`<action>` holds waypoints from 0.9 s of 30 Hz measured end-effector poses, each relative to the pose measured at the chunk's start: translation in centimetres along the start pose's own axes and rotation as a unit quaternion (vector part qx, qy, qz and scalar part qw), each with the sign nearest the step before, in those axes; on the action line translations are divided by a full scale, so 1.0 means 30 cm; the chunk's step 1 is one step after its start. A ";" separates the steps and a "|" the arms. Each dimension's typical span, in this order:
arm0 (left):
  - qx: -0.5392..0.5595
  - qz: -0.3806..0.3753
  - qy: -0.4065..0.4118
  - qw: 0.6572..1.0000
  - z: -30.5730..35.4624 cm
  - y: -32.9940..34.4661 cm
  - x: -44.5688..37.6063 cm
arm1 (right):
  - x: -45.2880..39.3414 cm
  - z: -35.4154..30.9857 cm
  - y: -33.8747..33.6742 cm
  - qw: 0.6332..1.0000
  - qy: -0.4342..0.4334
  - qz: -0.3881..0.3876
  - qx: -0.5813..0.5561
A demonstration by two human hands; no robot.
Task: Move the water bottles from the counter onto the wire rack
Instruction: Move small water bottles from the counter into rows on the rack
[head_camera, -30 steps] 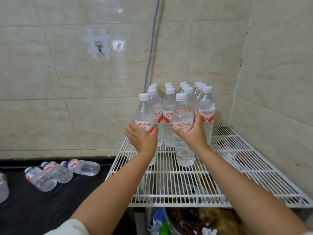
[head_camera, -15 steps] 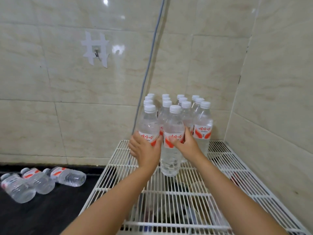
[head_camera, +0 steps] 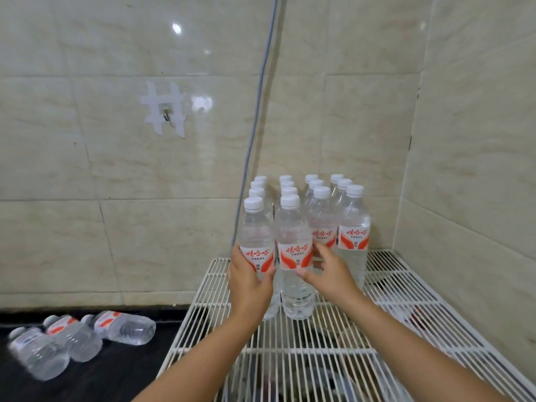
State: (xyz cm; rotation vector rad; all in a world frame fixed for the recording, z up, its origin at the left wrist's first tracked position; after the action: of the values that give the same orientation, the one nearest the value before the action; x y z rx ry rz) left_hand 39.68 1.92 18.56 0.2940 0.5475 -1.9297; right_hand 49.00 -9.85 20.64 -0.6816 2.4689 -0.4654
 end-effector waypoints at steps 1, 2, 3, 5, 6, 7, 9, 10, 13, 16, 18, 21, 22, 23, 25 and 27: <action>-0.002 0.010 -0.004 1.000 -0.003 0.003 -0.001 | 0.002 -0.002 0.005 1.000 -0.005 0.007 -0.002; -0.003 0.015 -0.003 1.000 -0.002 0.006 -0.001 | 0.005 0.000 0.010 1.000 -0.007 0.016 -0.003; -0.005 0.018 -0.002 1.000 -0.003 0.009 -0.001 | 0.008 0.005 0.014 1.000 -0.007 0.027 -0.004; -0.009 0.017 0.002 1.000 0.000 0.015 0.000 | 0.016 0.017 0.022 0.998 -0.010 0.056 -0.006; -0.011 0.016 0.004 1.000 0.003 0.016 0.000 | 0.021 0.023 0.027 0.997 -0.009 0.071 -0.005; -0.012 0.015 0.006 1.000 0.004 0.016 -0.002 | 0.025 0.027 0.032 0.996 -0.007 0.086 -0.004; -0.013 0.011 0.009 1.000 0.000 0.013 -0.007 | 0.031 0.032 0.045 0.994 0.002 0.110 -0.003; -0.015 0.008 0.013 1.000 -0.005 0.009 -0.012 | 0.033 0.035 0.052 0.993 0.008 0.117 -0.006; -0.028 -0.001 0.026 0.999 -0.020 0.000 -0.023 | 0.032 0.041 0.059 0.993 0.008 0.116 -0.004; -0.053 -0.006 0.039 0.998 -0.016 0.000 -0.018 | 0.029 0.044 0.057 0.995 0.000 0.100 0.018; -0.056 -0.005 0.042 0.998 -0.008 0.000 -0.011 | 0.029 0.037 0.056 0.995 -0.015 0.097 0.035; -0.061 -0.002 0.036 0.998 -0.008 0.002 -0.004 | 0.031 0.041 0.056 0.994 -0.033 0.096 0.045; -0.061 0.000 0.034 0.998 -0.010 0.004 0.002 | 0.033 0.046 0.056 0.994 -0.032 0.094 0.046; -0.055 0.003 0.034 0.998 -0.006 0.004 0.009 | 0.034 0.046 0.055 0.994 -0.028 0.092 0.047; -0.033 0.011 0.033 0.999 0.012 0.001 0.022 | 0.033 0.037 0.049 0.994 -0.030 0.091 0.056; -0.024 0.004 0.032 0.999 0.021 -0.001 0.021 | 0.039 0.014 0.036 0.989 -0.036 0.102 0.099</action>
State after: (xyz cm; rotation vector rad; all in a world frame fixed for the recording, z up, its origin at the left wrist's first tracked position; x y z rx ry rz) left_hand 39.44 1.11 18.84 0.3277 0.6316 -1.9013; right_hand 48.00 -9.68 19.35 -0.3551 2.3533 -0.5853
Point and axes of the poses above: each hand's wrist, its own x-axis away from the middle knuckle, its own y-axis out of the palm, z = x × y, the point moved 4 cm from there along -x, towards the middle knuckle, and after that the axes turned 5 degrees about z, right-handed, at the moved point
